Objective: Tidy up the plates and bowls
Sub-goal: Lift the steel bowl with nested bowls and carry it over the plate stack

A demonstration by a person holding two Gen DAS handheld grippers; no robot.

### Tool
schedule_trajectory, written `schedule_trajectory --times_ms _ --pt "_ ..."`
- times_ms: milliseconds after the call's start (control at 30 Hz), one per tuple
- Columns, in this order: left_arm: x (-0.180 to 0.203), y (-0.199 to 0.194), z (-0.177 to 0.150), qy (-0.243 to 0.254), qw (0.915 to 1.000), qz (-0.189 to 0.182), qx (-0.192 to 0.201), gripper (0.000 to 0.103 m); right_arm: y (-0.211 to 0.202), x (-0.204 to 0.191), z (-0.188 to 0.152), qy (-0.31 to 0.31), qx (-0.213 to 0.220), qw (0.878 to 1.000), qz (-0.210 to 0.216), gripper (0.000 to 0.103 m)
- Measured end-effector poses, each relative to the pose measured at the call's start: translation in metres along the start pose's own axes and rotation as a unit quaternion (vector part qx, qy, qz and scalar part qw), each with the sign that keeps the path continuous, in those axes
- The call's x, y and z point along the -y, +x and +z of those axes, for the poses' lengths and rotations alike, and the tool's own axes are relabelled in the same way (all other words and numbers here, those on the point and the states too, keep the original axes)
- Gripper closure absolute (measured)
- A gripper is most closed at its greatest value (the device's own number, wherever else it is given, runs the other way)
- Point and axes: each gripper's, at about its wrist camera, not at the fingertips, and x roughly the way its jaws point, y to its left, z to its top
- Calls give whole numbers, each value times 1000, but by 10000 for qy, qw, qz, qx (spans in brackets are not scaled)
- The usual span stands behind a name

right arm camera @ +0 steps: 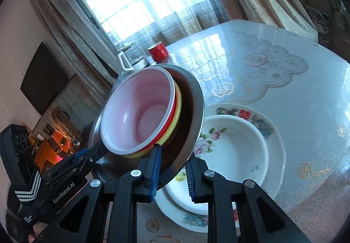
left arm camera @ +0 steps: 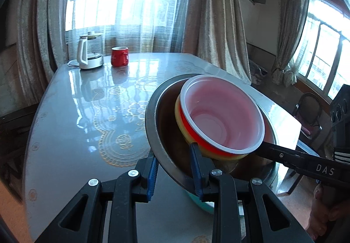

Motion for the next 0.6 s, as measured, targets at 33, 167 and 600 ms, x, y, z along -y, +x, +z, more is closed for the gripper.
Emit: schedule_trajectory --times_ms 33,167,600 --pt "4 3 0 25 10000 -42 -31 74 -1 3 1 38 9 10000 -30 82" --pt "16 11 -2 77 9997 -176 -129 74 -7 16 2 165 -1 9997 -186 82" --pt "39 37 -17 147 9974 -431 -565 73 -5 47 -3 523 -205 9972 -503 82"
